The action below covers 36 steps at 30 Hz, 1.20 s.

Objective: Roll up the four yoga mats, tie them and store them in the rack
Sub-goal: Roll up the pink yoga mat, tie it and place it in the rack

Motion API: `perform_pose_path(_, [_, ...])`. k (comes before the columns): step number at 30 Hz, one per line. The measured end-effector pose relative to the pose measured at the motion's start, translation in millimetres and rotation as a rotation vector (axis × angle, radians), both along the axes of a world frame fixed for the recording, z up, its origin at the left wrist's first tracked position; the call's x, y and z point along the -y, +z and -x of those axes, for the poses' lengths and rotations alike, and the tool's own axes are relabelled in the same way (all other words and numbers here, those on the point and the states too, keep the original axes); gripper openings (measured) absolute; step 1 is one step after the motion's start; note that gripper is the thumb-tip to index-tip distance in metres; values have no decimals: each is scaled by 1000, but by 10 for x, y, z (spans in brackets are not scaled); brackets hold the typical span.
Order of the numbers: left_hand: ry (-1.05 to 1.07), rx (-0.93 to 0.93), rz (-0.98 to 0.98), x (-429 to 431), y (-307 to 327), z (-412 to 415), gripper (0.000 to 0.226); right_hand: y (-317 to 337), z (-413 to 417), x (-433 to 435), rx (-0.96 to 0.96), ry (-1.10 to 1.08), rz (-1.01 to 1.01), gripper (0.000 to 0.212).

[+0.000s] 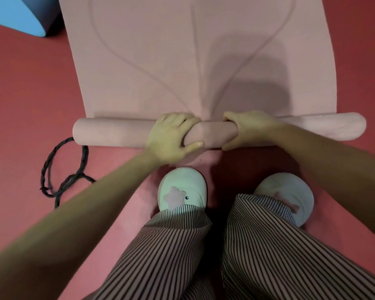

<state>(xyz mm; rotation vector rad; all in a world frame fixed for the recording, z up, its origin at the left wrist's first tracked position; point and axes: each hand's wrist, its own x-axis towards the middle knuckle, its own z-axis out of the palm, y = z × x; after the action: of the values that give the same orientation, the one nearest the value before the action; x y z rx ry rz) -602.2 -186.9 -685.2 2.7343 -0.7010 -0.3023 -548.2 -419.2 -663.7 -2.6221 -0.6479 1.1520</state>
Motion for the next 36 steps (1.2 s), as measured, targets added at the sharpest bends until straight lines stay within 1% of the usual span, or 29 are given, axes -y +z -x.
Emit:
perform_pose_path(1, [21,107,2,16,-42,95,75,18,-47,-8,-42,-7,1,60])
perform_pose_path(2, [33,155,-21,42,-76,158,79,28,-81,-12,-76,-6,3,61])
perform_pose_path(4, [45,206,-66,70,-144,159,78,18,-79,-2,-91,-10,13,62])
perform_pose_path(6, [36,193,-94,73,-137,57,73,-7,-38,16,-41,-15,20,65])
perform_pose_path(10, [8,162,-85,54,-120,-57,71,-69,31,75,153,59,-1,82])
perform_pose_path(11, [18,155,-89,57,-108,-69,72,-83,52,84,237,84,-27,84])
perform_pose_path(12, [24,120,-96,58,-85,-104,74,-102,87,91,360,115,-75,83])
perform_pose_path(14, [30,-43,-127,66,11,-238,82,-155,184,95,625,167,-137,78])
perform_pose_path(15, [30,-130,-139,71,65,-319,86,-177,221,100,710,187,-141,78])
perform_pose_path(16, [30,-196,-139,73,103,-397,87,-212,251,100,738,207,-122,80])
perform_pose_path(17, [32,-250,-130,78,129,-466,83,-250,276,91,734,196,-89,84])
perform_pose_path(19, [65,-355,-104,80,153,-591,64,-239,240,14,681,118,-26,86])
perform_pose_path(21, [120,-459,-79,80,143,-680,50,-132,83,-43,558,48,19,82])
perform_pose_path(22, [126,-476,-75,80,142,-701,51,-84,7,-55,469,37,32,82])
perform_pose_path(23, [117,-460,-76,83,149,-708,59,-61,-46,-59,382,36,34,82])
perform_pose_path(24, [98,-398,-100,88,160,-695,70,-64,-80,-54,350,42,27,82])
perform_pose_path(26, [40,-166,-129,89,153,-605,88,-55,-106,-45,363,71,33,83])
perform_pose_path(28, [-62,37,-102,74,88,-508,90,-50,-137,-38,347,69,35,84])
perform_pose_path(29, [-106,89,-118,72,67,-479,92,-49,-157,-38,317,71,35,84])
perform_pose_path(30, [-130,114,-156,76,44,-468,96,-45,-188,-42,294,71,33,85])
perform_pose_path(31, [-125,91,-202,90,32,-474,103,-28,-218,-47,279,68,31,85])
perform_pose_path(33, [-56,-21,-274,150,87,-533,114,-7,-253,-51,260,54,18,84])
perform_pose_path(36, [-11,-117,-281,179,146,-630,117,10,-301,-58,188,2,-29,83])
